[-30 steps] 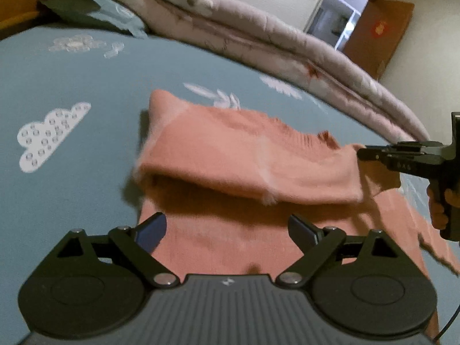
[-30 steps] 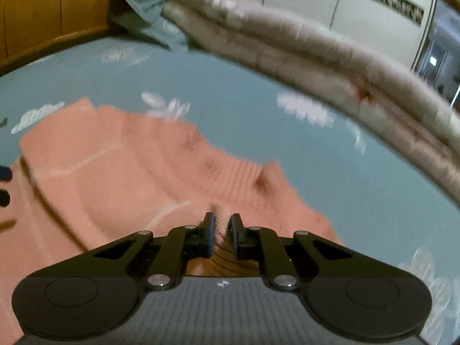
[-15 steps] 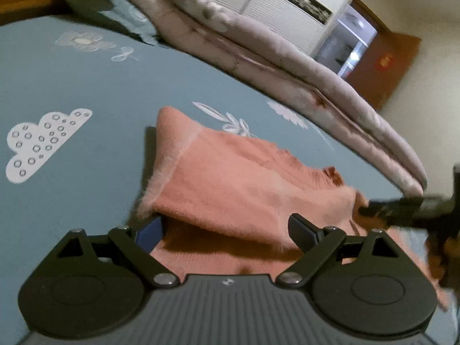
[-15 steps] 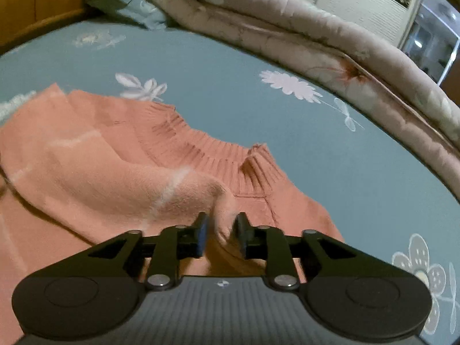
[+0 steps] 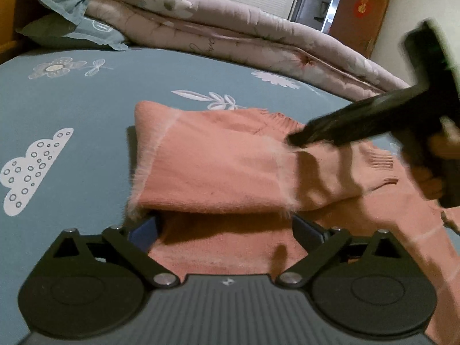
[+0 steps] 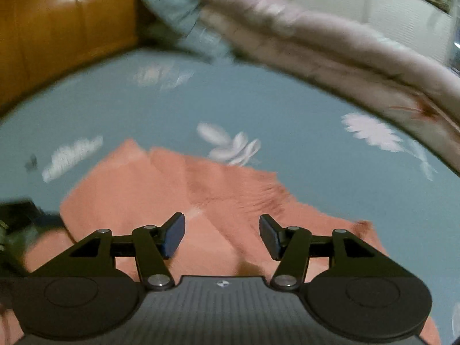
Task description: Fold clothes
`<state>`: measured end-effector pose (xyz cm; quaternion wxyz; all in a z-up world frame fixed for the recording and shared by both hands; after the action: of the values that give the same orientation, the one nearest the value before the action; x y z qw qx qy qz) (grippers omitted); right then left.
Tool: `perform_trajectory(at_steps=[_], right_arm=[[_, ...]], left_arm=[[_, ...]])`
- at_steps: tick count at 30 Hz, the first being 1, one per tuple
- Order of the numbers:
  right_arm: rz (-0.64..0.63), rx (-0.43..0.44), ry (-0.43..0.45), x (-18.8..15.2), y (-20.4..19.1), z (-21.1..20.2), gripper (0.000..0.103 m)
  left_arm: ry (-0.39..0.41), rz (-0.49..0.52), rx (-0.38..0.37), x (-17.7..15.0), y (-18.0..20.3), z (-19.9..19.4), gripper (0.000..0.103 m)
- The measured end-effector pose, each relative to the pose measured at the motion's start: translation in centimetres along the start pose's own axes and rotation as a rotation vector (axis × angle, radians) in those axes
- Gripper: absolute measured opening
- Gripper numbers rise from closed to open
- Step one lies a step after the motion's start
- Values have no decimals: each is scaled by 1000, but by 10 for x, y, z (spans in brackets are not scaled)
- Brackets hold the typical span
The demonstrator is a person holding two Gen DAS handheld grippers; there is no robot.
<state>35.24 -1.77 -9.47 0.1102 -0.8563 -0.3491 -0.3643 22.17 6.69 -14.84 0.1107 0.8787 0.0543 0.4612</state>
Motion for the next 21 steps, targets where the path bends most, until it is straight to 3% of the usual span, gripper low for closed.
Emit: perform_trajectory(at_steps=[2, 5, 9, 11, 15, 18, 21], right_arm=[[-48, 19, -56, -6, -8, 24, 59], [-56, 23, -68, -9, -10, 34, 59], [-65, 14, -56, -13, -15, 27, 48], [-104, 19, -50, -14, -21, 24, 37], [-152, 14, -41, -14, -25, 25, 38], [-97, 41, -58, -9, -15, 33, 44], [-18, 83, -87, -7, -7, 38, 41]], left_arm=[[8, -8, -9, 0, -2, -1, 97], [19, -18, -17, -1, -4, -1, 97], [31, -17, -22, -1, -4, -1, 97], [34, -17, -23, -1, -5, -1, 97], [36, -6, -22, -1, -4, -1, 98], [44, 5, -18, -3, -3, -1, 98], [50, 15, -15, -4, -2, -1, 98]])
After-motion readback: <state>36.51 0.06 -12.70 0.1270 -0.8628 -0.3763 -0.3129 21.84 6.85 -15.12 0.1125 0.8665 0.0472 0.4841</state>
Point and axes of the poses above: each gripper's, at about its wrist camera, not at the fingertips, and z roughly the way its jaws point, y to its right, x to its top, the point moved 7 cm from there along z, roughly the way its jaws point, and after that the axes turned 5 degrees about y, right-handed, at the moved point
